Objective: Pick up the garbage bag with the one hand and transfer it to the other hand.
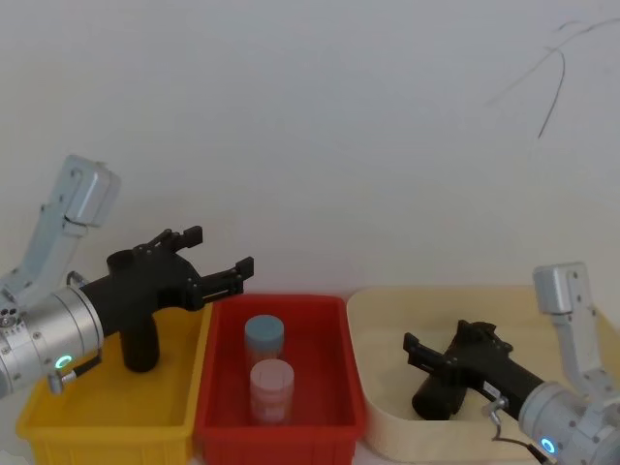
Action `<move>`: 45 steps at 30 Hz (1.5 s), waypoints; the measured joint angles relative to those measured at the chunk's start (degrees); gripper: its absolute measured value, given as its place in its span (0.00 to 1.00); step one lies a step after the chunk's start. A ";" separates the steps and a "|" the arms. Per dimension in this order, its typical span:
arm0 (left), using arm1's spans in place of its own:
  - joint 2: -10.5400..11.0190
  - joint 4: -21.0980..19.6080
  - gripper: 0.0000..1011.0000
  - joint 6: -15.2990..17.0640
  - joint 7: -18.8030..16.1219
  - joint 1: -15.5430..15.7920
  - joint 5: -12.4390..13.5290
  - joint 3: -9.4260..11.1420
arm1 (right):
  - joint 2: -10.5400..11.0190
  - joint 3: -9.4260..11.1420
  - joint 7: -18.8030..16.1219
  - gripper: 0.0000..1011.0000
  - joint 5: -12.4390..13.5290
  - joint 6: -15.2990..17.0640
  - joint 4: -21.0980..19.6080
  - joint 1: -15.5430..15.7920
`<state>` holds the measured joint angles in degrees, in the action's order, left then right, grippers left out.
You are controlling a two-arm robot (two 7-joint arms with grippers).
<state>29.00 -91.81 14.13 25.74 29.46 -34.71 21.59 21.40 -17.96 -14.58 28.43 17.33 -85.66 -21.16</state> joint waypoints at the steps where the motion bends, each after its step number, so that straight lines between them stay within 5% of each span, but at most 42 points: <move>1: 0.01 -0.01 0.99 -0.01 -0.02 -0.01 0.00 -0.01 | -0.08 -0.20 -0.14 0.99 -0.25 0.09 0.17 -0.25; 16: 0.08 -0.06 0.99 -0.05 -0.13 -0.07 0.00 -0.09 | -2.49 -4.36 -2.47 0.99 -3.40 1.44 3.58 -5.61; 45: 0.08 -0.05 0.99 -0.04 -0.18 -0.10 0.00 -0.09 | -4.20 -11.61 -8.23 0.99 -4.94 5.54 7.00 -10.38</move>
<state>29.08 -91.86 14.09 25.56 29.37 -34.71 21.50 17.19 -29.56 -22.82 23.49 22.86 -78.66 -31.54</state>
